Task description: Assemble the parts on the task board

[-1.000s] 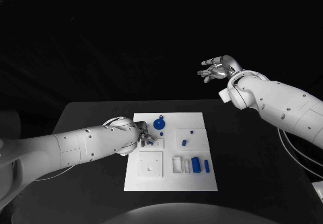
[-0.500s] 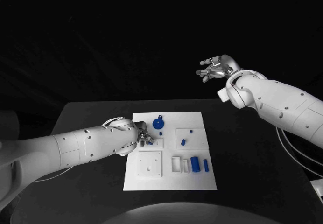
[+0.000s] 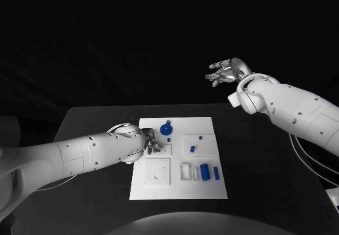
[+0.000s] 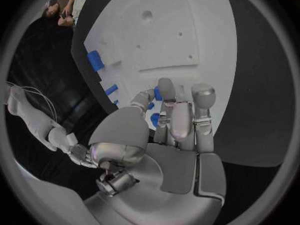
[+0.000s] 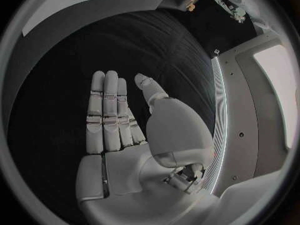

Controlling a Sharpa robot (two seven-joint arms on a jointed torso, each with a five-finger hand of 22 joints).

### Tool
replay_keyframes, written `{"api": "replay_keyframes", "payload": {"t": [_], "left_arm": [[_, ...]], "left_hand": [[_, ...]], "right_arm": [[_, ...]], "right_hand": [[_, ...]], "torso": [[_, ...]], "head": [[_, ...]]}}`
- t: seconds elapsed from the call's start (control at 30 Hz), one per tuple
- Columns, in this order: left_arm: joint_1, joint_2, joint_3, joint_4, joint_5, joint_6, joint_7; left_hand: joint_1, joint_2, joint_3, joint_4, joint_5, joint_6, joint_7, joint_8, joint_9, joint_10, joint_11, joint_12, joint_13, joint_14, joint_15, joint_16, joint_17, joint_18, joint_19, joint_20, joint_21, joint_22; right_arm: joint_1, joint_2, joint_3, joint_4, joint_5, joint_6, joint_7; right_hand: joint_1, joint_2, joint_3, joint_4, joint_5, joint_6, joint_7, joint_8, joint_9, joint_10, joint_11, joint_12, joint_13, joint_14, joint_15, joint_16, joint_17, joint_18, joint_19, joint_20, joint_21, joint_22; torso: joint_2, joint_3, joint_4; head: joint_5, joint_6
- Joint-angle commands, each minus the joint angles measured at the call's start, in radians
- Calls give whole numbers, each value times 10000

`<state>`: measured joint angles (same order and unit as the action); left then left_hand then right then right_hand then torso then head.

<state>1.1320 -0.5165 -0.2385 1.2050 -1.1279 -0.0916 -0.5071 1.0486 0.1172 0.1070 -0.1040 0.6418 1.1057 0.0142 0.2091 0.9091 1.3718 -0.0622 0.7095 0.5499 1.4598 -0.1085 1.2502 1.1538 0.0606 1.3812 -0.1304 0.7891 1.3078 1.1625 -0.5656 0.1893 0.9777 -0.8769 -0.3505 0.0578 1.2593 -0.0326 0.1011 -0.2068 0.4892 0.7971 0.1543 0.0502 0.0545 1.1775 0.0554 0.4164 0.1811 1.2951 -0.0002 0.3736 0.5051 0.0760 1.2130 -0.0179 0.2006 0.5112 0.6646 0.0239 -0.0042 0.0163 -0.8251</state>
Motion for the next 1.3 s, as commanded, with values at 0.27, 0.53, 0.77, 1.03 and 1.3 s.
{"api": "replay_keyframes", "payload": {"t": [0.27,0.53,0.77,1.03,1.3], "left_arm": [[-17,21,-4,13,-224,-164,228],[-17,66,-4,-38,-202,-47,228],[-21,109,-4,-99,-165,230,162],[-50,120,-4,-156,-151,452,81],[-59,130,-4,-192,-147,527,56]], "left_hand": [[82,2,1767,-1710,4,178,-112,17,-3,43,-36,-56,15,69,35,13,-11,-170,41,46,-5,636],[82,2,1767,-1710,4,178,-112,17,-3,43,-36,-56,15,69,35,13,-11,-170,41,46,-5,636],[83,11,1762,-1706,-13,173,-110,12,-6,41,-34,-60,18,67,37,8,-18,-167,41,49,-26,633],[96,9,1767,-1719,-13,173,-106,10,-10,32,-28,-63,19,64,40,3,-23,-173,32,52,-49,630],[100,5,1771,-1727,1,175,-105,9,-12,35,-29,-65,18,63,40,0,-25,-178,30,51,-60,629]], "right_arm": [[-19,29,6,-15,32,11,69],[-22,39,6,-18,34,38,57],[-22,46,6,-19,35,64,47],[-22,39,6,-22,35,75,37],[-22,43,6,-23,35,85,34]], "right_hand": [[4,78,-82,6,70,19,-7,46,13,-74,-22,-1,-6,-44,35,-23,-17,-179,-96,0,48,-50],[-5,80,-91,2,94,33,-10,48,13,-77,-23,0,-7,-48,35,-22,-21,-181,-102,1,71,-97],[-5,80,-91,2,94,33,-10,48,13,-77,-23,0,-7,-48,35,-22,-21,-181,-102,1,71,-97],[-8,82,-102,-6,92,36,-8,47,13,-83,-20,1,-8,-53,37,-22,-26,-183,-115,2,96,-154],[-8,82,-102,-6,92,36,-8,47,13,-83,-20,1,-8,-53,37,-22,-26,-183,-115,2,96,-154]], "torso": [[0,4,5],[-1,-3,-5],[1,2,-2],[2,1,1],[2,-1,0]], "head": [[7,19],[12,3],[8,-3],[6,-2],[7,-6]]}}
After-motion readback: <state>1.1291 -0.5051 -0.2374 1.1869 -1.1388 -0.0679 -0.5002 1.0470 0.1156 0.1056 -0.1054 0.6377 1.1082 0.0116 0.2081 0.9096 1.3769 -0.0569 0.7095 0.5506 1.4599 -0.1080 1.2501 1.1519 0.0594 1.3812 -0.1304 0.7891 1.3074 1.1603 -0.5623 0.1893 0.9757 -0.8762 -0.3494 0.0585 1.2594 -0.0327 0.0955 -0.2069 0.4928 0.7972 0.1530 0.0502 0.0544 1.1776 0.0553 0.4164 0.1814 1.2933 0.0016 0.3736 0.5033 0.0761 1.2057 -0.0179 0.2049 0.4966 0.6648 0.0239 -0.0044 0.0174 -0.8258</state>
